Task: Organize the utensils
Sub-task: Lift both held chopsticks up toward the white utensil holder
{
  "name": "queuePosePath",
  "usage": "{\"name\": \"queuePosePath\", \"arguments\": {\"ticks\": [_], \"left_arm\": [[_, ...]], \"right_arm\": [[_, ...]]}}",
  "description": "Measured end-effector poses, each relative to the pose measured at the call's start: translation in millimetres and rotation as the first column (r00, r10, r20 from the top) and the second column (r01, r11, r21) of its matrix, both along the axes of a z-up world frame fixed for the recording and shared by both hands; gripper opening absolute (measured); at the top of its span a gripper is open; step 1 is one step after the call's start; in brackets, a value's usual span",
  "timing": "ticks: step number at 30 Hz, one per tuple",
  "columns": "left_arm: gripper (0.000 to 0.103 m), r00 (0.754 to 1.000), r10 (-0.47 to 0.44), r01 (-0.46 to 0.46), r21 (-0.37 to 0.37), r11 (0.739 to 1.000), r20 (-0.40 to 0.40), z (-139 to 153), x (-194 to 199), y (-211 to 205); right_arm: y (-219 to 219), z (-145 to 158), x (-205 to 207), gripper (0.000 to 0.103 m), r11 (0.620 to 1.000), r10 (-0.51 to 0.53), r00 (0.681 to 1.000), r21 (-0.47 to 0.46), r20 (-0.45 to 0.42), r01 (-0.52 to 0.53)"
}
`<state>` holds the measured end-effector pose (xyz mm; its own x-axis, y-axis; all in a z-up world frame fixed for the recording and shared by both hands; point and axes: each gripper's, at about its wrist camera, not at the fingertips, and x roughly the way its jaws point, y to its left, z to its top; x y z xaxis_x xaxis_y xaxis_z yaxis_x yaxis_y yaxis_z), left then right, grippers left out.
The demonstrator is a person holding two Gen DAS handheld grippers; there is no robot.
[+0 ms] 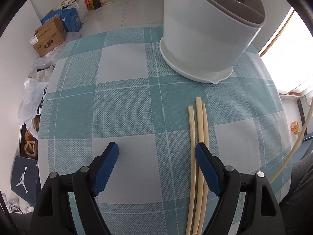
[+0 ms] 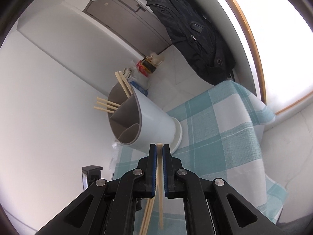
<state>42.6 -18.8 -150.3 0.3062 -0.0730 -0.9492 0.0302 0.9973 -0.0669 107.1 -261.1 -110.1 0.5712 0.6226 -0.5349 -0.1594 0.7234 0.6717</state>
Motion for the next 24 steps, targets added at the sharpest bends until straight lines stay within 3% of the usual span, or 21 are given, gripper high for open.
{"name": "queuePosePath", "arguments": {"ticks": [6,11,14,16,18,24], "left_arm": [[0.077,1.000,0.026,-0.025,0.062,0.998,-0.010,2,7,5],[0.077,1.000,0.020,-0.020,0.015,1.000,-0.017,1,18,3],[0.077,1.000,0.026,-0.025,0.060,0.998,-0.011,-3,27,0],[0.073,1.000,0.015,-0.014,0.047,0.999,-0.022,-6,27,-3],[0.057,1.000,0.017,-0.017,0.041,0.999,-0.012,-5,27,-3],[0.030,0.999,-0.036,0.036,0.037,0.999,-0.010,-2,34,-5]], "right_arm": [[-2,1,0,0.005,1.000,0.005,1.000,0.021,0.000,-0.005],[-5,0,0,0.005,0.999,0.004,1.000,0.037,-0.005,-0.004],[-5,0,0,0.005,0.999,0.006,1.000,0.037,-0.007,-0.006],[-6,1,0,0.005,0.999,0.006,1.000,0.039,-0.005,-0.006],[-6,0,0,0.005,0.999,0.005,1.000,0.042,-0.005,-0.005],[-6,0,0,0.005,0.999,0.007,1.000,0.042,-0.007,-0.007]]}}
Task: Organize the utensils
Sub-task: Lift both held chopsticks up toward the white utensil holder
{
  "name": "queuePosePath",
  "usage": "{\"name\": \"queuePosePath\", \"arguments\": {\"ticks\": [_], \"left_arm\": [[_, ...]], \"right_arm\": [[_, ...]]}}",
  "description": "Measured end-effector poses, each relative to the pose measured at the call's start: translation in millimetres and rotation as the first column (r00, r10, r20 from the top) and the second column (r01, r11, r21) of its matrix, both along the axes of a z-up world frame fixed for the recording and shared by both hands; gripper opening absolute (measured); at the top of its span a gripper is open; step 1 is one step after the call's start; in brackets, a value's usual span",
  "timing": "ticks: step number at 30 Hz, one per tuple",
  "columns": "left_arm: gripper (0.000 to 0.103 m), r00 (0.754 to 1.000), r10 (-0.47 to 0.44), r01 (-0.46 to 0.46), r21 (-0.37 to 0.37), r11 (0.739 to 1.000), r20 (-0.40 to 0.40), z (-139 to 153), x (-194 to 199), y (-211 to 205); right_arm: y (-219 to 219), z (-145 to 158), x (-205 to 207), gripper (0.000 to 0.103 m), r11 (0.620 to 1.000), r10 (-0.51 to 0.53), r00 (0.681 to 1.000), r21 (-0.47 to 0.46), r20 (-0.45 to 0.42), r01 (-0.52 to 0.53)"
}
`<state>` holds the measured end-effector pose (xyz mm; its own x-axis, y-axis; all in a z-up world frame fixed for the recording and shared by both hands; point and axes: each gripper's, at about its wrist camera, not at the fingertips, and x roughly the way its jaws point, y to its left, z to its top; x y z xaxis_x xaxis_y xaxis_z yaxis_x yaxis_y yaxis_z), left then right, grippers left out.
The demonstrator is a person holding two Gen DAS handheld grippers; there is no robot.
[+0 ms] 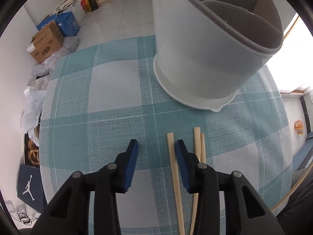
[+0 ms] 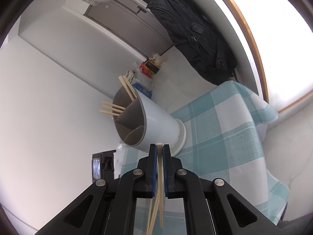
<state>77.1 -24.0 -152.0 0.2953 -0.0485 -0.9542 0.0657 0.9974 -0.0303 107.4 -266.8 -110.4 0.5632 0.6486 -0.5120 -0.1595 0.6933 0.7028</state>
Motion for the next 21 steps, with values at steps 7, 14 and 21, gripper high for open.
{"name": "queuePosePath", "arguments": {"ticks": [7,14,21], "left_arm": [[0.004,0.999,0.009,-0.007,-0.044,0.999,0.042,-1,2,7],[0.002,0.993,0.066,-0.054,-0.127,0.990,0.094,9,-1,18],[0.002,0.959,0.086,-0.040,-0.172,0.984,0.269,62,-24,15]], "right_arm": [[4,0,1,0.005,1.000,0.005,1.000,-0.012,-0.003,-0.005],[14,3,-2,0.005,0.999,0.016,1.000,-0.051,0.024,-0.015],[30,14,-12,0.005,0.994,0.043,0.993,-0.108,0.105,-0.031]]}}
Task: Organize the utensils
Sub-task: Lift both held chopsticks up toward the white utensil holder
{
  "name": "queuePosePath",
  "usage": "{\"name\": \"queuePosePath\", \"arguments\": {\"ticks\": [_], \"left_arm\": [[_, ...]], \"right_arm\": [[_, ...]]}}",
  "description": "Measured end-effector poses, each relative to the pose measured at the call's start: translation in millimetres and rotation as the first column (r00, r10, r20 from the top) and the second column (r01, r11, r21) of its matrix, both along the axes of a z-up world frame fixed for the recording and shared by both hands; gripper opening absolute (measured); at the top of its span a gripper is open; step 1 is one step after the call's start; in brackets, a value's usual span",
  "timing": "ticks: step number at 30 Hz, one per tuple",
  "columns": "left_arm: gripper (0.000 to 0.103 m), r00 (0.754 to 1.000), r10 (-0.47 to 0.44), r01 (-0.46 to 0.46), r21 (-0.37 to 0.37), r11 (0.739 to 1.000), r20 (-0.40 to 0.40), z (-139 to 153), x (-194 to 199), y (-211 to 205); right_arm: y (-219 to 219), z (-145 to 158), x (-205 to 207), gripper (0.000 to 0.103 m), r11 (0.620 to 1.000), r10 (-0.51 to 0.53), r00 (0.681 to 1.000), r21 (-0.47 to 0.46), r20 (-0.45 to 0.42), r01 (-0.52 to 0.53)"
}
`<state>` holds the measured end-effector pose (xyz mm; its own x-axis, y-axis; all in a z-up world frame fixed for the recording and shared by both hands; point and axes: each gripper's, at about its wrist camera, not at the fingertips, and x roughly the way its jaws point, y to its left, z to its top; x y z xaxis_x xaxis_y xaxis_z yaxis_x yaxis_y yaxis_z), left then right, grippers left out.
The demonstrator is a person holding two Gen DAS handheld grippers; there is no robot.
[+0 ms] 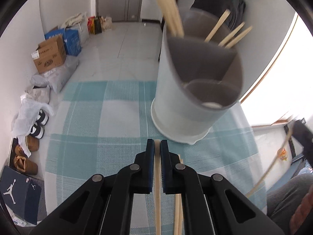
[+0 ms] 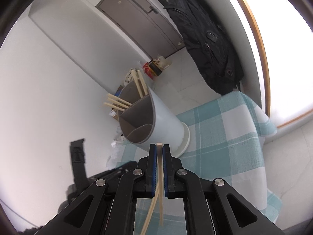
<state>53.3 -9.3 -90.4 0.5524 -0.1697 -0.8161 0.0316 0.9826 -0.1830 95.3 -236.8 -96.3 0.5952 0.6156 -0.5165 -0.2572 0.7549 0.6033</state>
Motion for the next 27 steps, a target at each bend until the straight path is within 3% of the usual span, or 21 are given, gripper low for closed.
{"name": "queuePosePath", "arguments": {"ticks": [8,18,27], "left_arm": [[0.002,0.988,-0.023,0.024,-0.003,1.000,0.150,40,-21,-5],[0.002,0.980,-0.062,0.066,-0.017,0.998,0.190,53,-31,2],[0.002,0.961,-0.065,0.077,-0.034,0.996,0.268,95,-33,6]], "right_arm": [[22,15,-19,0.005,0.998,0.033,0.993,-0.052,0.112,-0.027],[41,34,-33,0.005,0.996,0.026,0.984,-0.094,0.178,-0.010],[50,79,-32,0.005,0.995,0.018,0.971,-0.098,0.237,0.005]]}}
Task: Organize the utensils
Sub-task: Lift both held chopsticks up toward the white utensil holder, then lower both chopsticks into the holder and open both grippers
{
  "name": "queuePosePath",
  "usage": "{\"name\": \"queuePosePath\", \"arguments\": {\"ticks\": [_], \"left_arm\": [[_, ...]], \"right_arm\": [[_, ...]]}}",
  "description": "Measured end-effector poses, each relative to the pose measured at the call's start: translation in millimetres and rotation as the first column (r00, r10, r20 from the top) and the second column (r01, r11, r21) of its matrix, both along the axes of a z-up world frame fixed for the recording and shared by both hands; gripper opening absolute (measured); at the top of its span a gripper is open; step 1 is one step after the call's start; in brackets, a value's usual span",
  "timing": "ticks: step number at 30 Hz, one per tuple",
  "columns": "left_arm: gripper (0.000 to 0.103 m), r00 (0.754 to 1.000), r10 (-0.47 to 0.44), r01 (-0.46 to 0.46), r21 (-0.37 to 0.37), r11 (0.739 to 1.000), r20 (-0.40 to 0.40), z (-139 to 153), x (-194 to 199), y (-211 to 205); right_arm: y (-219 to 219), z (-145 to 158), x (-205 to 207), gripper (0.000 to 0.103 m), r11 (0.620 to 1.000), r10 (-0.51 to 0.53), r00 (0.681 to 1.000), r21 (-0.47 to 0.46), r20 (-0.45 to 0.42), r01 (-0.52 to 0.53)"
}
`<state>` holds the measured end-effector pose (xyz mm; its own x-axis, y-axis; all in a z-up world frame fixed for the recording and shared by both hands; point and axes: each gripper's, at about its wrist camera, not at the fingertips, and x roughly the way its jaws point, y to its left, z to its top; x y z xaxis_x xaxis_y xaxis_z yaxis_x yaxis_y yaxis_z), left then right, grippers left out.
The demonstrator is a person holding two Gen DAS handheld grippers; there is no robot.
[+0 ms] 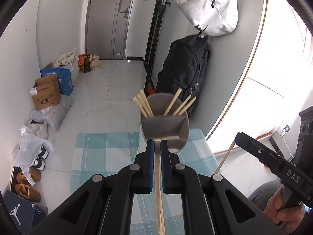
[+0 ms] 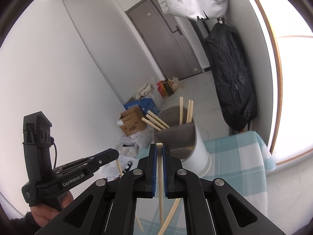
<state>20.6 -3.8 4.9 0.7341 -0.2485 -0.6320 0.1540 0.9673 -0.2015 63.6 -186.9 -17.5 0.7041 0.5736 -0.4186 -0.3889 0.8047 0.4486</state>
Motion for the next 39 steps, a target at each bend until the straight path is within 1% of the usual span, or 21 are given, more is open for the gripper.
{"name": "queuePosePath", "arguments": {"ticks": [6,10,16,20,24,26,28,31,32,39], "left_arm": [[0.002,0.999,0.005,-0.004,-0.031,1.000,0.043,31,17,4],[0.002,0.999,0.005,-0.003,-0.046,0.999,0.046,42,30,4],[0.002,0.998,-0.007,0.012,-0.069,0.998,0.065,61,56,1],[0.002,0.997,0.003,0.004,-0.092,0.996,0.080,73,75,2],[0.002,0.994,0.013,-0.003,-0.088,0.996,0.110,84,97,0],[0.002,0.993,0.028,-0.019,-0.086,0.996,0.112,86,107,0],[0.002,0.993,0.032,-0.019,-0.108,0.994,0.114,85,117,2],[0.002,0.992,0.046,-0.033,-0.111,0.993,0.118,84,131,3],[0.002,0.991,0.052,-0.037,-0.120,0.992,0.120,82,134,5],[0.002,0.988,0.087,-0.074,-0.108,0.991,0.126,64,154,8]], "right_arm": [[5,36,14,0.005,1.000,0.005,0.999,0.002,0.041,-0.005],[7,55,29,0.005,1.000,0.009,0.998,-0.002,0.057,-0.009],[9,78,60,0.005,1.000,0.020,0.998,-0.011,0.054,-0.019],[8,92,81,0.005,1.000,0.013,0.997,-0.018,0.075,-0.012],[6,103,103,0.005,1.000,-0.006,0.995,-0.014,0.097,0.007],[5,104,114,0.005,1.000,-0.021,0.994,-0.016,0.103,0.023],[6,106,125,0.005,0.999,-0.032,0.993,-0.020,0.111,0.034],[7,106,138,0.005,0.999,-0.042,0.993,-0.025,0.112,0.045],[8,105,142,0.005,0.998,-0.049,0.992,-0.033,0.117,0.054],[19,99,157,0.005,0.994,-0.060,0.985,-0.076,0.160,0.073]]}}
